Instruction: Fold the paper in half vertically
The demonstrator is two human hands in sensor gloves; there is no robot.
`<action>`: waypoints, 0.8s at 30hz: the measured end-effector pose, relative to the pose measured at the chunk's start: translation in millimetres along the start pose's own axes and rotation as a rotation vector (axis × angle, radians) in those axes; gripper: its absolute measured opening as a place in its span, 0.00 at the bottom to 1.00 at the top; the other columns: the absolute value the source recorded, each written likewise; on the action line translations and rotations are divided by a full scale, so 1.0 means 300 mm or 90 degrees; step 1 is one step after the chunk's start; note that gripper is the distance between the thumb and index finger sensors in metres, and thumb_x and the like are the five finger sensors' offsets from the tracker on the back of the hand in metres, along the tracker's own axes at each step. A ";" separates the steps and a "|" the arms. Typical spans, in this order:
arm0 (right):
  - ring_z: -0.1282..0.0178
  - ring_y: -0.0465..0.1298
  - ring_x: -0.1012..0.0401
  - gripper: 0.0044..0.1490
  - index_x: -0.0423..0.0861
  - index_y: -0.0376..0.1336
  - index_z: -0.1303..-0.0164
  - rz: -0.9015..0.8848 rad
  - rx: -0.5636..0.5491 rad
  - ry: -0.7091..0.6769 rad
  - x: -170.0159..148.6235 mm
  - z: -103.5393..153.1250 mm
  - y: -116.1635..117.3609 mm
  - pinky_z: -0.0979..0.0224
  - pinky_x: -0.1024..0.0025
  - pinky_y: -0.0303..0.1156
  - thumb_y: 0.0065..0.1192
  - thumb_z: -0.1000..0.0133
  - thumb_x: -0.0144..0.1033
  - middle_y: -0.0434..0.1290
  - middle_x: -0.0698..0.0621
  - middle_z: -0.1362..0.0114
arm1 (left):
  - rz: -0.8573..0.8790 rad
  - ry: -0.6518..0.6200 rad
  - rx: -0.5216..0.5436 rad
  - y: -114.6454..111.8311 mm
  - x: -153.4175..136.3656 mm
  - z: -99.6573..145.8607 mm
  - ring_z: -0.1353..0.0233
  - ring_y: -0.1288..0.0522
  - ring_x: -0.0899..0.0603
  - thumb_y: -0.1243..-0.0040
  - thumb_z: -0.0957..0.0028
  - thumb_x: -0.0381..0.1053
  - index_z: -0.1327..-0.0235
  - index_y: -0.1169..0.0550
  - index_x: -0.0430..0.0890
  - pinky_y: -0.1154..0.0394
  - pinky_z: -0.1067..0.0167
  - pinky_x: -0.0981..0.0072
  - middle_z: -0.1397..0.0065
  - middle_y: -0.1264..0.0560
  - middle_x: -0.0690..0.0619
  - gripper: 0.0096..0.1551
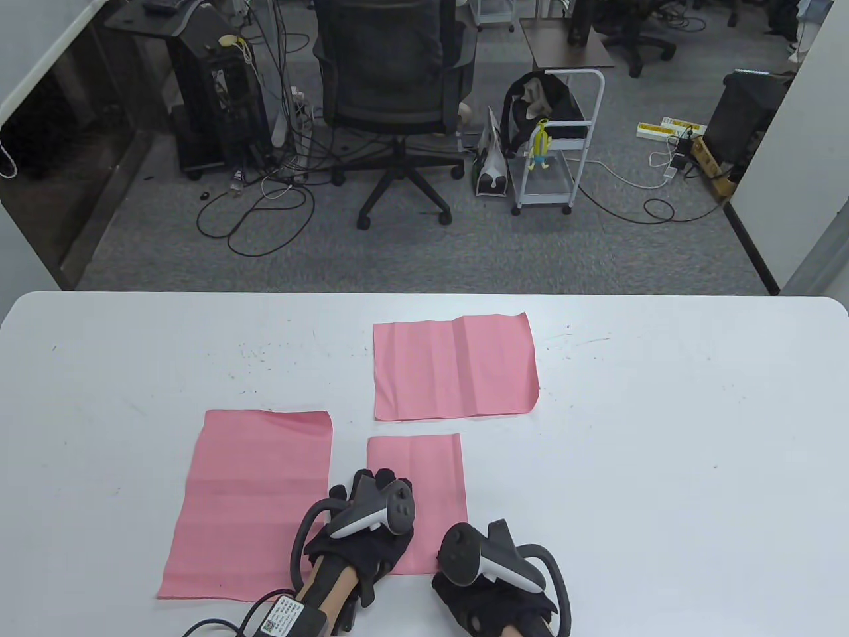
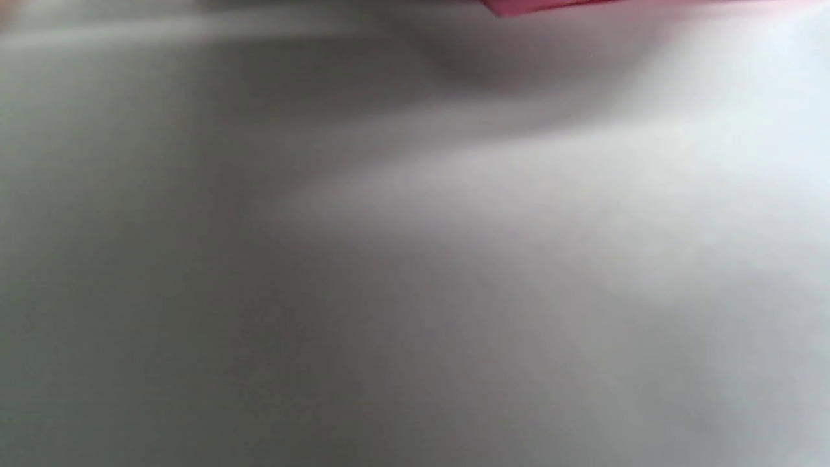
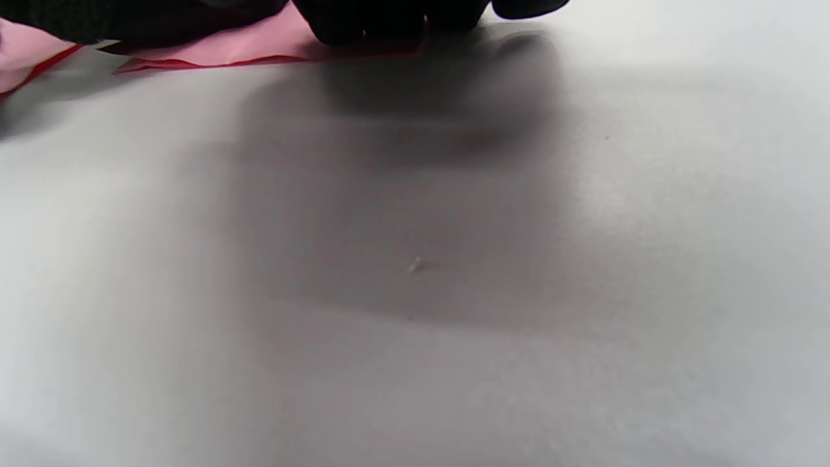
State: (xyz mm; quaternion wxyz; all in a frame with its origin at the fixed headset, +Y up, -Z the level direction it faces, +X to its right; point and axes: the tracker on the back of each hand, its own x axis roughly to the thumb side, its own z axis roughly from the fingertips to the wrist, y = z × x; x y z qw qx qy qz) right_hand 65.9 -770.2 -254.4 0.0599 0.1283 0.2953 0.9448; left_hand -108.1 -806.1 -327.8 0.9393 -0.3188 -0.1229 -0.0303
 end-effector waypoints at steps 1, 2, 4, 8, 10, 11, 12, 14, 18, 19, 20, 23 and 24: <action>0.22 0.59 0.49 0.36 0.50 0.59 0.27 -0.006 -0.001 0.000 -0.001 -0.002 0.000 0.21 0.47 0.59 0.50 0.44 0.54 0.60 0.48 0.22 | 0.000 0.000 0.000 0.000 0.000 0.000 0.15 0.73 0.35 0.75 0.42 0.68 0.19 0.70 0.57 0.65 0.22 0.29 0.14 0.74 0.52 0.44; 0.22 0.59 0.49 0.36 0.51 0.59 0.27 -0.008 -0.001 0.000 -0.002 -0.002 0.000 0.21 0.47 0.59 0.50 0.44 0.54 0.60 0.48 0.22 | 0.000 0.000 0.000 0.000 0.000 0.000 0.15 0.73 0.35 0.75 0.42 0.68 0.19 0.70 0.57 0.65 0.22 0.30 0.14 0.74 0.52 0.44; 0.22 0.60 0.49 0.36 0.51 0.59 0.27 -0.009 -0.003 0.000 -0.003 -0.003 -0.001 0.21 0.47 0.59 0.50 0.44 0.55 0.60 0.48 0.22 | 0.001 0.000 0.000 0.000 0.000 0.000 0.15 0.73 0.35 0.75 0.42 0.68 0.19 0.70 0.57 0.65 0.22 0.30 0.14 0.74 0.52 0.44; 0.23 0.60 0.49 0.36 0.51 0.60 0.28 -0.014 -0.012 0.000 -0.004 -0.002 -0.002 0.22 0.47 0.60 0.50 0.44 0.55 0.61 0.48 0.23 | 0.001 0.000 0.000 0.000 0.000 0.000 0.15 0.73 0.35 0.75 0.42 0.68 0.19 0.70 0.57 0.65 0.22 0.29 0.14 0.74 0.52 0.44; 0.23 0.61 0.49 0.35 0.51 0.61 0.28 -0.018 -0.018 0.002 -0.005 -0.003 -0.002 0.22 0.48 0.60 0.50 0.44 0.55 0.62 0.48 0.23 | 0.002 -0.001 -0.001 0.001 -0.001 0.001 0.15 0.73 0.35 0.75 0.42 0.68 0.19 0.70 0.57 0.65 0.22 0.29 0.14 0.74 0.52 0.44; 0.23 0.61 0.50 0.35 0.51 0.61 0.28 -0.023 -0.019 0.003 -0.005 -0.004 -0.003 0.23 0.48 0.61 0.50 0.44 0.55 0.62 0.48 0.23 | 0.002 -0.001 -0.001 0.001 -0.001 0.002 0.15 0.73 0.35 0.75 0.42 0.68 0.19 0.70 0.57 0.65 0.22 0.29 0.14 0.74 0.52 0.44; 0.23 0.61 0.49 0.35 0.51 0.61 0.29 -0.025 -0.019 0.004 -0.005 -0.005 -0.005 0.23 0.48 0.61 0.50 0.44 0.55 0.62 0.48 0.24 | 0.003 -0.002 -0.001 0.001 -0.002 0.002 0.16 0.73 0.35 0.75 0.42 0.68 0.19 0.70 0.57 0.65 0.22 0.29 0.14 0.74 0.52 0.44; 0.24 0.62 0.50 0.35 0.51 0.62 0.29 -0.028 -0.019 0.006 -0.007 -0.008 -0.010 0.23 0.48 0.62 0.50 0.44 0.55 0.63 0.49 0.24 | 0.004 -0.002 -0.002 0.001 -0.001 0.002 0.16 0.73 0.35 0.75 0.42 0.68 0.19 0.70 0.57 0.65 0.22 0.29 0.14 0.74 0.52 0.44; 0.26 0.67 0.49 0.35 0.50 0.65 0.31 -0.111 0.008 -0.002 -0.050 -0.032 -0.090 0.26 0.48 0.66 0.51 0.45 0.55 0.68 0.48 0.26 | 0.004 -0.002 0.000 0.001 -0.001 0.002 0.15 0.73 0.35 0.75 0.42 0.68 0.19 0.70 0.57 0.65 0.22 0.29 0.14 0.74 0.52 0.44; 0.25 0.67 0.48 0.36 0.50 0.64 0.30 -0.140 0.005 0.000 -0.064 -0.039 -0.110 0.26 0.48 0.66 0.51 0.45 0.56 0.68 0.47 0.25 | 0.004 -0.002 -0.001 0.001 -0.001 0.002 0.16 0.73 0.35 0.75 0.42 0.68 0.19 0.70 0.57 0.65 0.22 0.29 0.14 0.74 0.52 0.44; 0.24 0.65 0.47 0.36 0.51 0.62 0.28 -0.182 -0.021 0.009 -0.089 -0.051 -0.150 0.24 0.47 0.64 0.50 0.44 0.56 0.66 0.47 0.23 | 0.004 -0.003 -0.001 0.001 -0.001 0.002 0.16 0.73 0.35 0.75 0.41 0.68 0.19 0.70 0.57 0.65 0.22 0.29 0.14 0.74 0.52 0.44; 0.19 0.58 0.45 0.40 0.52 0.53 0.22 -0.232 -0.072 0.065 -0.135 -0.097 -0.220 0.20 0.44 0.57 0.48 0.43 0.57 0.56 0.47 0.17 | 0.005 -0.003 -0.001 0.001 -0.002 0.002 0.16 0.73 0.35 0.74 0.42 0.68 0.19 0.70 0.57 0.65 0.22 0.29 0.14 0.74 0.52 0.44; 0.17 0.55 0.44 0.41 0.53 0.50 0.20 -0.232 -0.072 0.082 -0.144 -0.114 -0.228 0.19 0.43 0.55 0.48 0.43 0.57 0.53 0.47 0.16 | 0.005 -0.003 -0.001 0.001 -0.002 0.001 0.16 0.73 0.35 0.75 0.41 0.68 0.19 0.70 0.57 0.65 0.22 0.29 0.14 0.74 0.52 0.44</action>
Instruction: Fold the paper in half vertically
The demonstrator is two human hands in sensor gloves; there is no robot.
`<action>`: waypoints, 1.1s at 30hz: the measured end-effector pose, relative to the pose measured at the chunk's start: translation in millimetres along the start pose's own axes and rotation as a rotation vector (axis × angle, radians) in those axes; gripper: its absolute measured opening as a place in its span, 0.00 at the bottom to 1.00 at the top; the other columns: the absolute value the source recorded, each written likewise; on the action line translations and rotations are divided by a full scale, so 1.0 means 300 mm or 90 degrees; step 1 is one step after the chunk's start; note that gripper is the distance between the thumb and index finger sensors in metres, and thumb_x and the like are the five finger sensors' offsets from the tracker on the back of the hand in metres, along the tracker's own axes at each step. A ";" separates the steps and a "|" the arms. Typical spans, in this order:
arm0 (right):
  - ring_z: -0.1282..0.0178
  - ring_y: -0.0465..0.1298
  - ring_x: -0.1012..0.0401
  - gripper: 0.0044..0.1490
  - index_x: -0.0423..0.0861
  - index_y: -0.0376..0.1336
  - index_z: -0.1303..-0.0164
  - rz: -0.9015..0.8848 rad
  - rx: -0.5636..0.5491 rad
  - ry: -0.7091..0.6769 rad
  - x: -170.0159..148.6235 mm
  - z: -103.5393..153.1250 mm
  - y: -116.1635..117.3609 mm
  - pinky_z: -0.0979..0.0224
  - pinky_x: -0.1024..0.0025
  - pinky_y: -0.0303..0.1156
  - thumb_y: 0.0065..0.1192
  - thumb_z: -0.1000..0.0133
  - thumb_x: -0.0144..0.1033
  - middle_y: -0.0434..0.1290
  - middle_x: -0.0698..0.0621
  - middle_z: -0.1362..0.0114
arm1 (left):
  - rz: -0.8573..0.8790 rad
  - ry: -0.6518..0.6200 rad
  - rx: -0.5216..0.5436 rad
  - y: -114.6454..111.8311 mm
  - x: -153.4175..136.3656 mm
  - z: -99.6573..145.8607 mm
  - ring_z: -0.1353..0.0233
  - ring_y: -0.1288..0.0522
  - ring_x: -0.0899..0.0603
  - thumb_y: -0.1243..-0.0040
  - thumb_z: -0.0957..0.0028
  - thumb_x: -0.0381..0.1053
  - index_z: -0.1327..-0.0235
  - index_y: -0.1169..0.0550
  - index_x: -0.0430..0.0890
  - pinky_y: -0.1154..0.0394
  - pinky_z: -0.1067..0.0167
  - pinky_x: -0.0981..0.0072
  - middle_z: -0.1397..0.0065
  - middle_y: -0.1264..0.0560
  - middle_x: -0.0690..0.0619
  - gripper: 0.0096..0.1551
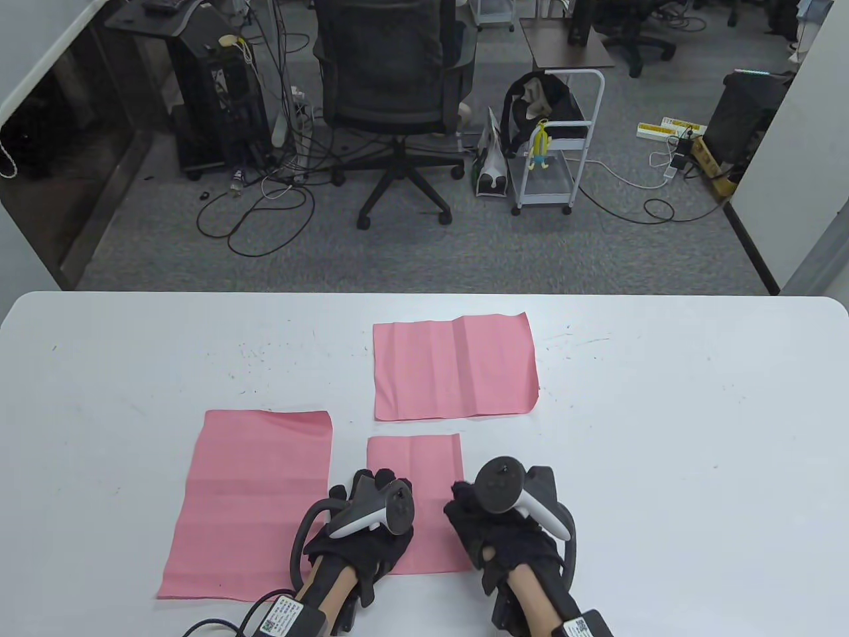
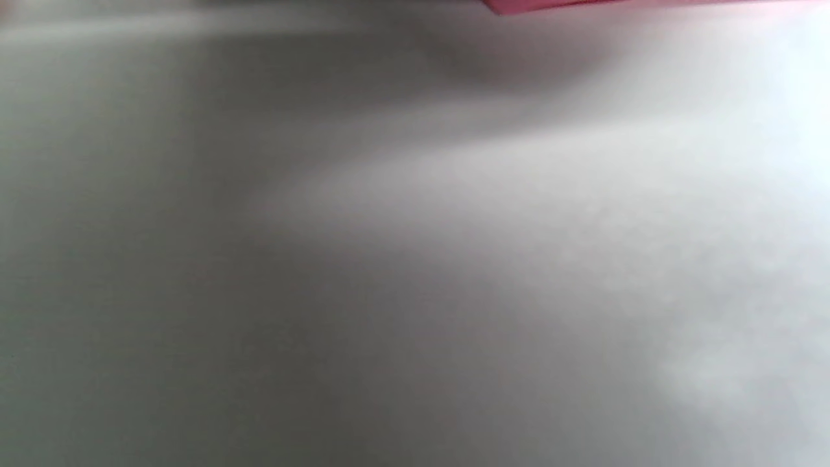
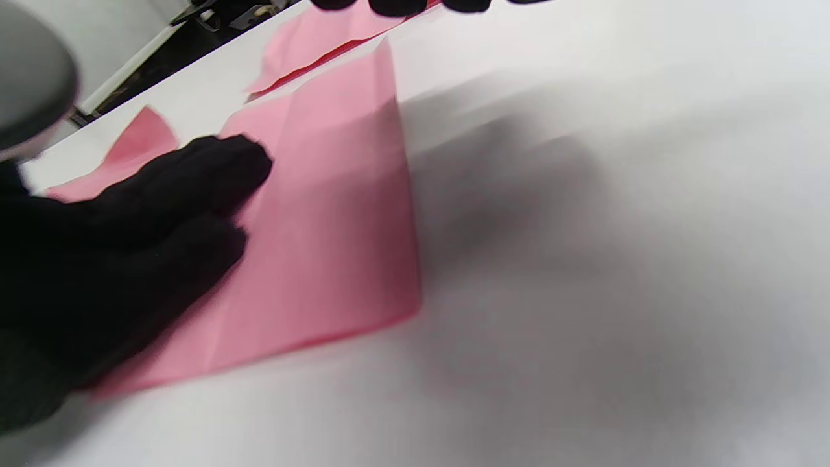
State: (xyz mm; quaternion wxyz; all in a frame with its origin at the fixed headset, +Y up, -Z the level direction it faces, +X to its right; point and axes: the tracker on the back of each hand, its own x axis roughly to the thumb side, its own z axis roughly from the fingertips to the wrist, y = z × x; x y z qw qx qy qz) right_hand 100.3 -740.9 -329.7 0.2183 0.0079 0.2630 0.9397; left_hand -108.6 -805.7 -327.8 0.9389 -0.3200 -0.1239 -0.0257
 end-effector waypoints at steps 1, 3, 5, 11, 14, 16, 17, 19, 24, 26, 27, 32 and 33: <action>0.16 0.52 0.44 0.42 0.53 0.47 0.20 0.005 -0.005 0.022 -0.006 -0.029 -0.005 0.19 0.43 0.53 0.47 0.43 0.58 0.50 0.48 0.15 | -0.001 0.000 0.001 0.000 0.000 0.000 0.16 0.73 0.35 0.74 0.42 0.68 0.19 0.70 0.57 0.65 0.22 0.29 0.14 0.74 0.52 0.44; 0.15 0.48 0.43 0.44 0.53 0.43 0.19 0.002 -0.005 0.051 -0.021 -0.075 0.008 0.18 0.41 0.50 0.47 0.43 0.59 0.45 0.48 0.14 | -0.001 0.000 0.001 0.000 0.000 0.000 0.16 0.73 0.35 0.74 0.42 0.68 0.19 0.70 0.57 0.65 0.22 0.30 0.14 0.74 0.52 0.44; 0.15 0.45 0.42 0.45 0.53 0.41 0.19 -0.012 0.009 0.066 -0.040 -0.117 0.035 0.18 0.40 0.47 0.47 0.43 0.59 0.42 0.48 0.13 | 0.001 0.000 0.004 -0.001 -0.002 0.000 0.15 0.73 0.36 0.75 0.42 0.68 0.19 0.70 0.57 0.65 0.22 0.30 0.14 0.74 0.53 0.44; 0.16 0.34 0.43 0.46 0.52 0.41 0.19 0.027 0.048 0.076 -0.043 -0.170 0.101 0.19 0.39 0.36 0.46 0.44 0.60 0.35 0.48 0.14 | 0.002 0.001 0.004 -0.002 -0.003 0.000 0.15 0.73 0.36 0.75 0.42 0.68 0.19 0.70 0.58 0.65 0.22 0.30 0.14 0.74 0.53 0.44; 0.17 0.32 0.42 0.47 0.53 0.38 0.19 0.071 0.046 0.073 -0.034 -0.167 0.123 0.20 0.39 0.34 0.46 0.44 0.60 0.32 0.48 0.14 | 0.003 0.000 0.004 -0.002 -0.003 0.000 0.15 0.73 0.36 0.74 0.42 0.68 0.19 0.70 0.58 0.65 0.22 0.30 0.14 0.74 0.53 0.44; 0.17 0.31 0.42 0.47 0.54 0.37 0.19 0.090 0.049 0.067 -0.024 -0.163 0.135 0.20 0.38 0.34 0.46 0.44 0.60 0.32 0.48 0.14 | 0.003 0.000 0.004 -0.002 -0.003 0.000 0.15 0.73 0.36 0.75 0.42 0.68 0.19 0.70 0.58 0.65 0.22 0.30 0.14 0.74 0.53 0.44; 0.17 0.32 0.42 0.47 0.53 0.36 0.19 0.094 0.048 0.064 -0.020 -0.161 0.139 0.20 0.37 0.34 0.46 0.44 0.60 0.32 0.48 0.15 | 0.004 0.000 0.005 -0.002 -0.003 0.000 0.15 0.73 0.36 0.74 0.42 0.68 0.19 0.70 0.58 0.65 0.22 0.30 0.14 0.74 0.53 0.44; 0.17 0.32 0.42 0.49 0.52 0.35 0.20 0.099 0.049 0.054 -0.008 -0.155 0.145 0.20 0.37 0.34 0.46 0.43 0.60 0.32 0.48 0.14 | 0.005 -0.001 0.004 -0.003 -0.003 -0.001 0.16 0.73 0.36 0.75 0.42 0.68 0.19 0.70 0.58 0.66 0.22 0.30 0.14 0.74 0.53 0.44; 0.16 0.40 0.42 0.46 0.55 0.35 0.20 0.090 0.033 0.020 0.025 -0.126 0.142 0.18 0.39 0.41 0.47 0.43 0.57 0.40 0.48 0.14 | 0.006 -0.001 0.004 -0.003 -0.004 -0.001 0.16 0.73 0.36 0.74 0.42 0.68 0.20 0.70 0.58 0.66 0.22 0.30 0.14 0.74 0.53 0.44; 0.15 0.44 0.43 0.46 0.56 0.35 0.20 0.084 0.032 0.000 0.041 -0.114 0.142 0.18 0.42 0.45 0.47 0.43 0.57 0.45 0.48 0.14 | 0.006 -0.001 0.004 -0.003 -0.003 -0.001 0.16 0.73 0.36 0.74 0.42 0.68 0.19 0.70 0.57 0.66 0.22 0.30 0.14 0.74 0.53 0.44; 0.15 0.46 0.44 0.46 0.56 0.35 0.20 0.083 0.031 -0.007 0.047 -0.108 0.142 0.17 0.44 0.47 0.47 0.43 0.56 0.47 0.48 0.14 | 0.006 -0.001 0.004 -0.003 -0.003 -0.001 0.16 0.73 0.36 0.74 0.42 0.68 0.19 0.70 0.57 0.66 0.22 0.30 0.14 0.74 0.53 0.44; 0.17 0.55 0.49 0.44 0.58 0.36 0.20 0.035 0.032 -0.046 0.056 -0.087 0.122 0.19 0.51 0.55 0.48 0.42 0.54 0.53 0.51 0.15 | 0.006 -0.001 0.002 -0.003 -0.003 -0.002 0.16 0.73 0.36 0.74 0.42 0.68 0.19 0.70 0.57 0.66 0.22 0.30 0.14 0.74 0.53 0.44; 0.18 0.57 0.49 0.44 0.58 0.36 0.20 0.018 0.034 -0.052 0.055 -0.084 0.116 0.19 0.52 0.57 0.49 0.42 0.53 0.54 0.51 0.16 | 0.006 -0.001 0.003 -0.003 -0.004 -0.002 0.16 0.73 0.36 0.74 0.42 0.68 0.19 0.70 0.57 0.66 0.22 0.30 0.14 0.74 0.53 0.44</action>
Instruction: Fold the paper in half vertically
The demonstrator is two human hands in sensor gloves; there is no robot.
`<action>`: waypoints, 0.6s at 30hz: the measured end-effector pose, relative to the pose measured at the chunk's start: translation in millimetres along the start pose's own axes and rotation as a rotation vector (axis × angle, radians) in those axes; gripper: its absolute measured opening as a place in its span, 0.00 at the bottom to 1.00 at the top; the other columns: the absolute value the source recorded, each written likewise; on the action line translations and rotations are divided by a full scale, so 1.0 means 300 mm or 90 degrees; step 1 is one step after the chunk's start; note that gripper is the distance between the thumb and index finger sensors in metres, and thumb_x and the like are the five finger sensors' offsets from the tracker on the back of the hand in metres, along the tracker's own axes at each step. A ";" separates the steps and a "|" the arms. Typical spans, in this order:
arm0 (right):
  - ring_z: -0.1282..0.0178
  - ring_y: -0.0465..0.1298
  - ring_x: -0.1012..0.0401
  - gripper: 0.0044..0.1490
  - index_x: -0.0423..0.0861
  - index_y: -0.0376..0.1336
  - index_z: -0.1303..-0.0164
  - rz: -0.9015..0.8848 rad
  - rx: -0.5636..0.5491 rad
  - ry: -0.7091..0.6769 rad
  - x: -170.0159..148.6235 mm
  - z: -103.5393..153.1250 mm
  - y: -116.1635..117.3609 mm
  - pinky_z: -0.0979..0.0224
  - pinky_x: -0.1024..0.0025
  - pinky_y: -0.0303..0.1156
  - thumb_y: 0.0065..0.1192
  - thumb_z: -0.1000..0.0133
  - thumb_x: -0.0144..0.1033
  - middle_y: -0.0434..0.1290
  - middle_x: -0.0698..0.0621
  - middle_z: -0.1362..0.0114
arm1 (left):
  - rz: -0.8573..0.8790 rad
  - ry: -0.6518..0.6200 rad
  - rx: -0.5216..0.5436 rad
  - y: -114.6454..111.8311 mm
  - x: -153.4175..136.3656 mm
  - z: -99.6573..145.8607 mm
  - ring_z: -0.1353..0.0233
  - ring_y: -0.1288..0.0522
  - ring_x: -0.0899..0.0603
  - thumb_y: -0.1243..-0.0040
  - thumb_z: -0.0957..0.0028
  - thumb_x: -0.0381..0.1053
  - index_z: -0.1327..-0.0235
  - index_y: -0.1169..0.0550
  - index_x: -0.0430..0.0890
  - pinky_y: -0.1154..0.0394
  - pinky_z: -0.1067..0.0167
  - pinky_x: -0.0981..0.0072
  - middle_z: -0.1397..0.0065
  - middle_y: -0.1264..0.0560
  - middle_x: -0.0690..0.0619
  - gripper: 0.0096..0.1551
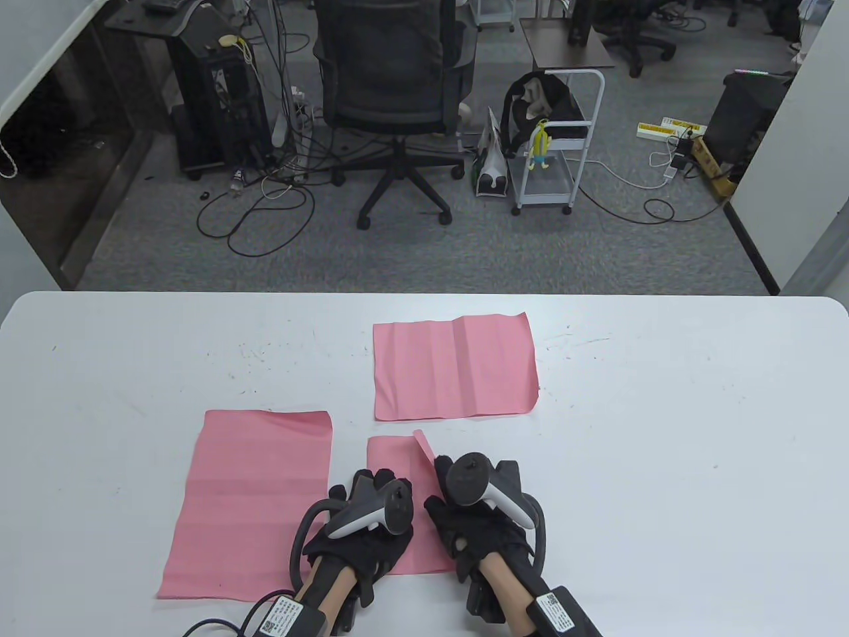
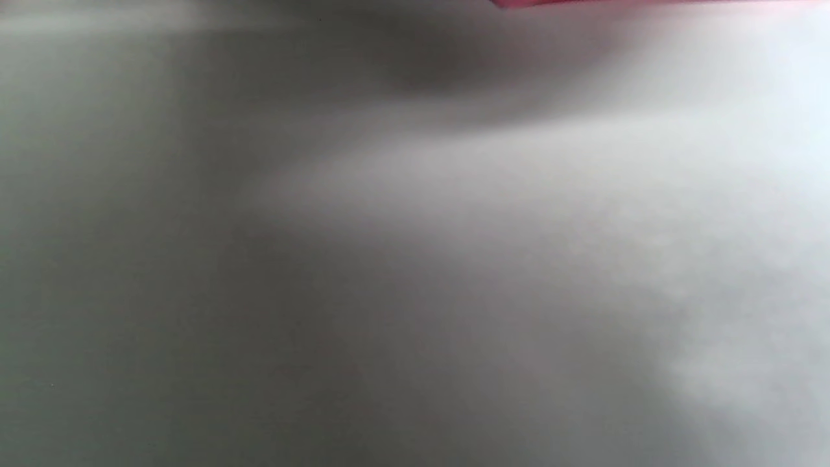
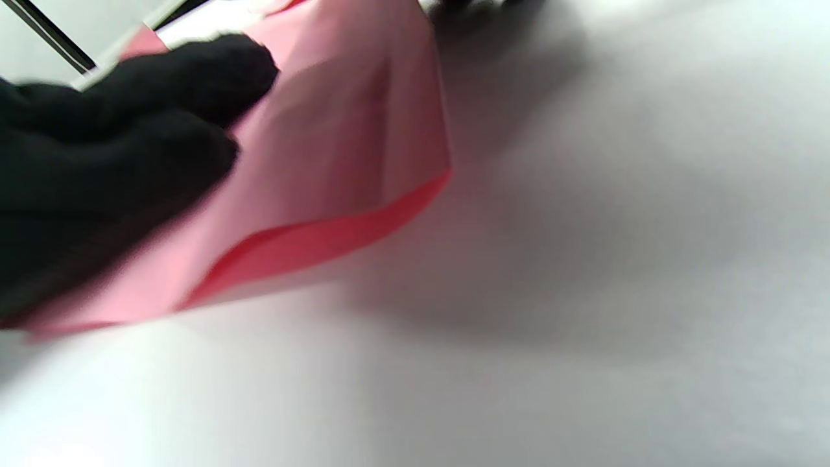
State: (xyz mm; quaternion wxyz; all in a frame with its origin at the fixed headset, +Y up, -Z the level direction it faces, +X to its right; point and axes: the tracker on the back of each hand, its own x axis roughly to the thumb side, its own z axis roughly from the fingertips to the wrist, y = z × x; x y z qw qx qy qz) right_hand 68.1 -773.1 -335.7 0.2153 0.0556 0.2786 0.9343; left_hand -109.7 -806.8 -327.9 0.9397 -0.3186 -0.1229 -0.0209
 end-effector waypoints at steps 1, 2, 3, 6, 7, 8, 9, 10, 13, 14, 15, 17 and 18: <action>0.19 0.61 0.50 0.44 0.57 0.37 0.20 -0.036 0.001 -0.009 -0.005 0.004 -0.012 0.21 0.54 0.61 0.49 0.42 0.53 0.55 0.51 0.16 | 0.000 0.000 0.000 0.000 0.000 0.000 0.16 0.73 0.36 0.74 0.42 0.68 0.19 0.70 0.57 0.66 0.22 0.30 0.14 0.74 0.53 0.44; 0.20 0.63 0.51 0.44 0.57 0.37 0.20 -0.065 0.002 -0.012 -0.012 0.005 -0.018 0.23 0.55 0.63 0.50 0.42 0.52 0.56 0.51 0.17 | 0.000 0.000 0.000 0.000 0.000 0.000 0.16 0.73 0.36 0.74 0.42 0.68 0.19 0.70 0.57 0.66 0.22 0.30 0.14 0.74 0.53 0.44; 0.22 0.65 0.52 0.44 0.56 0.37 0.20 -0.092 0.005 -0.013 -0.019 0.004 -0.023 0.26 0.57 0.67 0.51 0.42 0.52 0.57 0.51 0.17 | 0.000 0.000 0.000 0.000 0.000 0.000 0.16 0.73 0.36 0.75 0.42 0.68 0.20 0.70 0.57 0.66 0.22 0.30 0.14 0.74 0.53 0.44; 0.27 0.71 0.55 0.44 0.53 0.39 0.20 -0.197 0.008 0.009 -0.060 -0.003 -0.034 0.34 0.63 0.73 0.53 0.41 0.48 0.63 0.51 0.21 | -0.001 0.000 0.000 0.000 -0.001 0.000 0.16 0.73 0.36 0.75 0.42 0.68 0.20 0.70 0.57 0.66 0.22 0.30 0.14 0.74 0.53 0.44; 0.33 0.76 0.58 0.44 0.51 0.40 0.20 -0.222 0.010 0.019 -0.075 -0.008 -0.036 0.38 0.66 0.75 0.54 0.41 0.47 0.65 0.50 0.23 | -0.001 0.000 0.000 0.000 -0.001 0.000 0.16 0.73 0.36 0.75 0.42 0.68 0.20 0.70 0.57 0.66 0.22 0.30 0.14 0.74 0.53 0.44; 0.36 0.77 0.59 0.43 0.50 0.41 0.20 -0.241 0.018 0.030 -0.088 -0.014 -0.034 0.40 0.67 0.76 0.55 0.41 0.46 0.66 0.50 0.24 | -0.001 0.000 0.000 0.000 -0.001 0.000 0.16 0.73 0.36 0.74 0.42 0.68 0.20 0.70 0.57 0.66 0.22 0.30 0.14 0.74 0.53 0.44; 0.39 0.79 0.61 0.43 0.49 0.42 0.21 -0.256 0.024 0.042 -0.103 -0.022 -0.029 0.42 0.68 0.77 0.56 0.42 0.45 0.68 0.50 0.25 | -0.001 0.000 0.000 0.000 -0.002 0.000 0.16 0.73 0.36 0.74 0.42 0.68 0.20 0.70 0.57 0.66 0.22 0.30 0.14 0.74 0.53 0.44; 0.42 0.80 0.64 0.43 0.49 0.43 0.21 -0.261 0.025 0.054 -0.115 -0.028 -0.024 0.44 0.69 0.78 0.57 0.42 0.44 0.70 0.51 0.28 | -0.002 0.001 -0.001 0.001 -0.002 0.000 0.16 0.73 0.36 0.74 0.42 0.68 0.19 0.70 0.57 0.66 0.22 0.30 0.14 0.74 0.53 0.44; 0.50 0.82 0.69 0.40 0.49 0.47 0.22 -0.255 0.010 0.076 -0.130 -0.037 -0.016 0.49 0.74 0.80 0.59 0.42 0.40 0.73 0.57 0.34 | -0.003 0.002 -0.005 0.002 -0.002 0.000 0.16 0.73 0.36 0.74 0.42 0.68 0.20 0.70 0.57 0.66 0.22 0.30 0.14 0.74 0.53 0.44; 0.50 0.82 0.69 0.40 0.50 0.47 0.22 -0.251 0.006 0.078 -0.129 -0.038 -0.016 0.50 0.74 0.80 0.60 0.42 0.40 0.73 0.58 0.34 | -0.004 0.002 -0.005 0.002 -0.002 -0.001 0.16 0.73 0.36 0.74 0.42 0.68 0.20 0.70 0.57 0.66 0.22 0.30 0.14 0.74 0.53 0.44; 0.51 0.82 0.70 0.40 0.50 0.48 0.22 -0.242 0.001 0.080 -0.126 -0.038 -0.016 0.50 0.75 0.80 0.60 0.42 0.40 0.73 0.58 0.34 | -0.005 0.002 -0.005 0.002 -0.002 -0.001 0.16 0.73 0.36 0.74 0.42 0.68 0.20 0.70 0.57 0.65 0.22 0.30 0.14 0.74 0.53 0.44; 0.51 0.82 0.70 0.40 0.50 0.48 0.22 -0.227 -0.007 0.083 -0.122 -0.037 -0.015 0.50 0.76 0.80 0.60 0.43 0.40 0.73 0.59 0.35 | -0.006 0.004 -0.005 0.003 -0.002 -0.001 0.16 0.73 0.36 0.74 0.42 0.68 0.20 0.70 0.57 0.65 0.22 0.30 0.14 0.74 0.53 0.44; 0.51 0.82 0.70 0.40 0.50 0.48 0.22 -0.227 -0.009 0.083 -0.122 -0.037 -0.015 0.50 0.76 0.80 0.60 0.43 0.40 0.74 0.59 0.35 | -0.007 0.005 -0.004 0.004 -0.001 -0.001 0.15 0.73 0.36 0.74 0.42 0.68 0.19 0.69 0.58 0.65 0.21 0.30 0.14 0.74 0.53 0.44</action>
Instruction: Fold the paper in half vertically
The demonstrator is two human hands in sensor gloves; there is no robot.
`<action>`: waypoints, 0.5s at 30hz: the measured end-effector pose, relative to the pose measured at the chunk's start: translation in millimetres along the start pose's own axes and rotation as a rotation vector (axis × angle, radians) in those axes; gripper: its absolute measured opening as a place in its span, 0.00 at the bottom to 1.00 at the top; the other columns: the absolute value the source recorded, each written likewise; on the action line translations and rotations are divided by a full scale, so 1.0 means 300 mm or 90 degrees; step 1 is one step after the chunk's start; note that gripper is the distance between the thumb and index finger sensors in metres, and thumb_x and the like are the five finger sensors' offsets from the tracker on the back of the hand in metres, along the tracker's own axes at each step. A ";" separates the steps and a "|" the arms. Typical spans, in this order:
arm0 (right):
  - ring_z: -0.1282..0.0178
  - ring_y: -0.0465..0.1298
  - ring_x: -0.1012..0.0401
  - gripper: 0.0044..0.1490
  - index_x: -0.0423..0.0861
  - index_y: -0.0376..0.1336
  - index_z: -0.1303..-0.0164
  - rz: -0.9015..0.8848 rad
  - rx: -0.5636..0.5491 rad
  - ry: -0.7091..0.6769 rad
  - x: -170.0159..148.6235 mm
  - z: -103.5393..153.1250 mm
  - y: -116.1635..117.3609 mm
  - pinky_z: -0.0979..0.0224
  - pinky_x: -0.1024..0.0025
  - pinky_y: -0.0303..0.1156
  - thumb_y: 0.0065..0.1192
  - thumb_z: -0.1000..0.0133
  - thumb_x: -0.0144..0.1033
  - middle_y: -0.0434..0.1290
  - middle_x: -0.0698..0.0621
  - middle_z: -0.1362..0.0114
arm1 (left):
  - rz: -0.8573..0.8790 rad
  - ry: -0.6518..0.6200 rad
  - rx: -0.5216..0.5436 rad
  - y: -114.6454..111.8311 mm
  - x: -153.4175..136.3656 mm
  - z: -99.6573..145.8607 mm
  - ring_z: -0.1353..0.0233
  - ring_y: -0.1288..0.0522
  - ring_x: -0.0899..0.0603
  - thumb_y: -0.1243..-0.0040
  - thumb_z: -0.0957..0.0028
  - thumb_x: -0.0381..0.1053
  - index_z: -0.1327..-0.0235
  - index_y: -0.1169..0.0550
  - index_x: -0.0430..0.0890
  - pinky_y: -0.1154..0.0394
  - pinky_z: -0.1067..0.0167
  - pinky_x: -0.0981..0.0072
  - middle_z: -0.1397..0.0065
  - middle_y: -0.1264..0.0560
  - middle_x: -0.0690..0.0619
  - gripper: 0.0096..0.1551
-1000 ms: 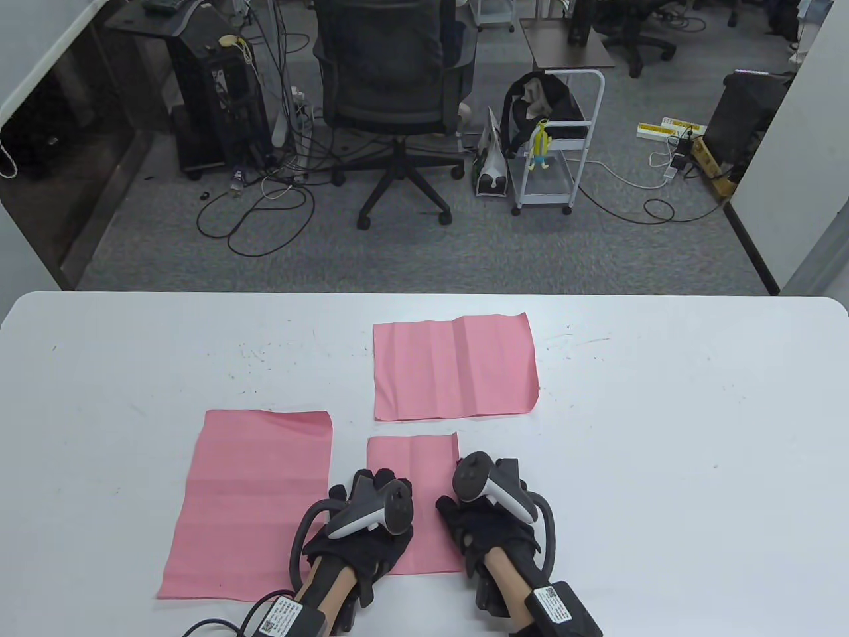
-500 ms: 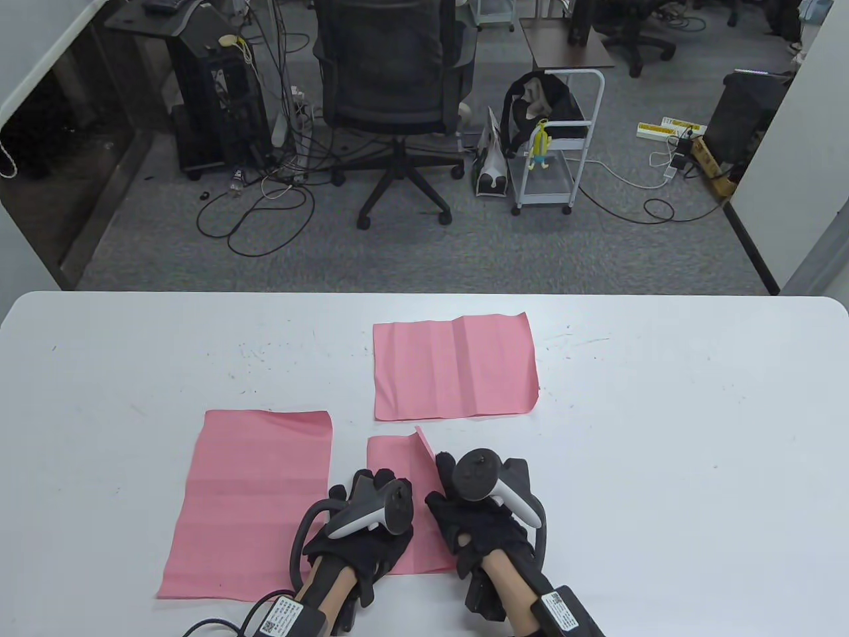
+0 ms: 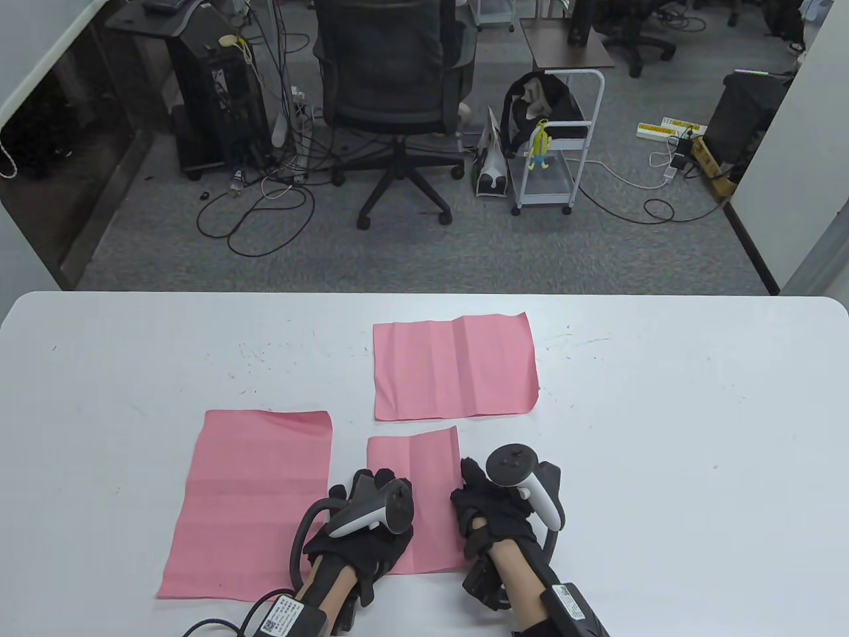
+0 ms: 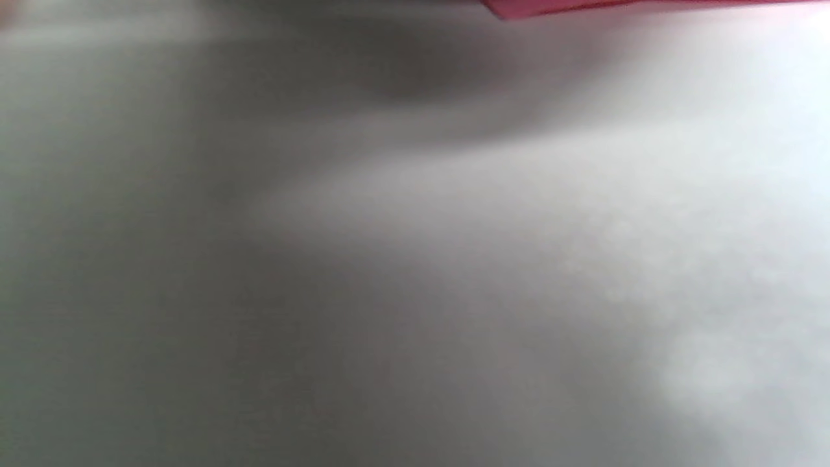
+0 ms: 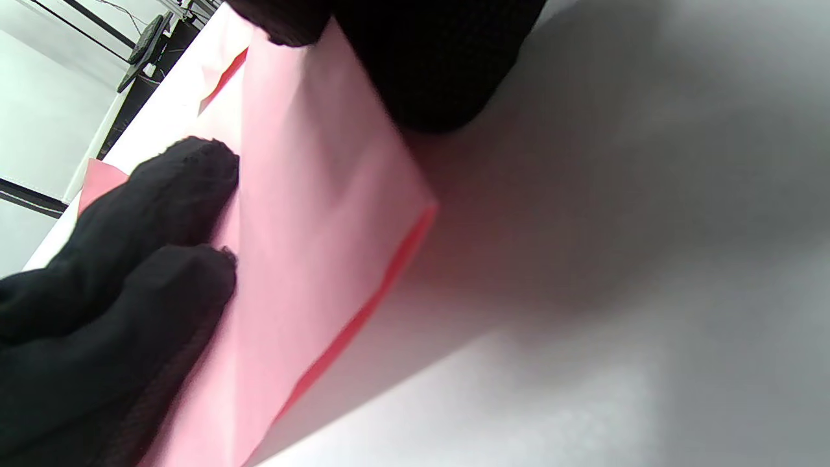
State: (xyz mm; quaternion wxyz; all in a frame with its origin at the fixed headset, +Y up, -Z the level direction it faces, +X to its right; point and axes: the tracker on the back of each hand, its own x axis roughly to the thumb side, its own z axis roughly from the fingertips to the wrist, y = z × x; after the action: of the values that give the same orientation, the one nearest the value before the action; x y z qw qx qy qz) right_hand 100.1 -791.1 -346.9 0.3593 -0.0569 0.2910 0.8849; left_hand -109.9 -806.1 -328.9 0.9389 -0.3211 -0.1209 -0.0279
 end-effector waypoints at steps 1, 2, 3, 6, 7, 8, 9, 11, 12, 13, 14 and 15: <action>0.51 0.82 0.70 0.40 0.50 0.48 0.22 0.000 -0.001 0.000 0.000 0.000 0.001 0.50 0.76 0.80 0.60 0.43 0.40 0.74 0.59 0.35 | -0.001 0.002 0.001 0.001 0.000 0.001 0.15 0.72 0.36 0.74 0.42 0.68 0.19 0.69 0.58 0.64 0.21 0.30 0.14 0.74 0.53 0.44; 0.51 0.82 0.70 0.40 0.50 0.48 0.22 -0.001 -0.001 0.000 -0.002 -0.002 0.000 0.50 0.76 0.80 0.60 0.43 0.40 0.74 0.59 0.35 | -0.002 0.003 0.005 0.003 0.000 0.001 0.15 0.72 0.36 0.73 0.42 0.69 0.19 0.68 0.58 0.64 0.21 0.30 0.14 0.73 0.53 0.44; 0.51 0.82 0.70 0.40 0.50 0.48 0.22 -0.002 -0.001 -0.001 -0.002 -0.002 0.000 0.50 0.76 0.80 0.60 0.43 0.40 0.74 0.59 0.35 | -0.002 0.005 0.008 0.006 0.000 0.002 0.14 0.71 0.36 0.72 0.42 0.69 0.19 0.68 0.58 0.63 0.21 0.30 0.13 0.72 0.54 0.44; 0.51 0.82 0.70 0.39 0.50 0.48 0.22 -0.007 -0.001 -0.001 -0.003 0.001 0.000 0.50 0.76 0.80 0.60 0.43 0.40 0.74 0.59 0.35 | -0.010 0.012 0.031 0.030 0.002 0.014 0.12 0.66 0.37 0.70 0.41 0.69 0.16 0.63 0.60 0.60 0.19 0.31 0.10 0.67 0.54 0.43; 0.51 0.82 0.70 0.39 0.50 0.48 0.22 -0.008 -0.001 -0.001 -0.003 0.001 0.000 0.50 0.76 0.80 0.60 0.43 0.40 0.74 0.59 0.35 | -0.007 0.011 0.042 0.042 0.000 0.021 0.11 0.64 0.37 0.69 0.41 0.69 0.15 0.62 0.60 0.59 0.19 0.31 0.09 0.65 0.54 0.43; 0.51 0.82 0.70 0.39 0.50 0.48 0.22 -0.007 -0.001 -0.001 -0.003 0.002 0.000 0.50 0.76 0.80 0.60 0.43 0.40 0.74 0.59 0.35 | -0.001 0.012 0.048 0.050 -0.001 0.027 0.11 0.64 0.37 0.69 0.41 0.69 0.15 0.61 0.60 0.59 0.19 0.31 0.09 0.64 0.53 0.43; 0.51 0.82 0.70 0.39 0.50 0.48 0.22 -0.006 -0.002 -0.001 -0.003 0.001 0.000 0.50 0.76 0.80 0.60 0.43 0.40 0.74 0.59 0.35 | 0.007 0.011 0.058 0.064 -0.003 0.038 0.11 0.65 0.37 0.69 0.41 0.69 0.15 0.62 0.60 0.59 0.19 0.31 0.09 0.65 0.53 0.44; 0.51 0.82 0.70 0.39 0.50 0.48 0.22 -0.005 -0.002 -0.001 -0.003 0.001 0.000 0.50 0.76 0.80 0.60 0.43 0.40 0.74 0.59 0.35 | 0.015 0.009 0.086 0.092 -0.006 0.061 0.11 0.65 0.36 0.69 0.42 0.69 0.15 0.63 0.60 0.60 0.19 0.31 0.09 0.66 0.53 0.44; 0.51 0.82 0.70 0.39 0.50 0.48 0.22 -0.004 -0.003 0.000 -0.003 0.001 0.000 0.50 0.76 0.80 0.60 0.43 0.40 0.74 0.59 0.35 | 0.020 0.009 0.106 0.110 -0.007 0.079 0.12 0.66 0.36 0.69 0.42 0.69 0.15 0.63 0.60 0.60 0.19 0.31 0.09 0.66 0.53 0.44; 0.51 0.82 0.70 0.39 0.50 0.48 0.22 -0.004 -0.003 0.000 -0.003 0.001 0.000 0.50 0.76 0.80 0.60 0.43 0.40 0.74 0.59 0.35 | 0.024 0.008 0.126 0.127 -0.007 0.095 0.12 0.66 0.36 0.69 0.42 0.69 0.15 0.64 0.60 0.61 0.19 0.31 0.09 0.67 0.52 0.45; 0.51 0.82 0.70 0.39 0.50 0.48 0.22 -0.005 -0.002 0.000 -0.004 0.001 0.000 0.50 0.76 0.80 0.60 0.43 0.40 0.74 0.59 0.35 | 0.028 0.007 0.148 0.144 -0.006 0.113 0.12 0.66 0.36 0.68 0.42 0.70 0.15 0.64 0.59 0.61 0.20 0.30 0.09 0.67 0.52 0.45; 0.51 0.82 0.70 0.39 0.50 0.48 0.22 -0.006 -0.002 0.000 -0.004 0.001 0.000 0.50 0.76 0.80 0.60 0.43 0.40 0.74 0.59 0.35 | 0.032 0.006 0.170 0.162 -0.004 0.133 0.12 0.69 0.36 0.68 0.42 0.70 0.16 0.65 0.60 0.62 0.20 0.30 0.09 0.68 0.52 0.45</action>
State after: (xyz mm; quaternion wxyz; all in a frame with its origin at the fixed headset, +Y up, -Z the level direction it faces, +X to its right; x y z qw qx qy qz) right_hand 100.9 -791.7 -346.3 0.3631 -0.0589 0.2895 0.8837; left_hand -113.1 -743.3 -327.7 0.9742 -0.1963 -0.1110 0.0104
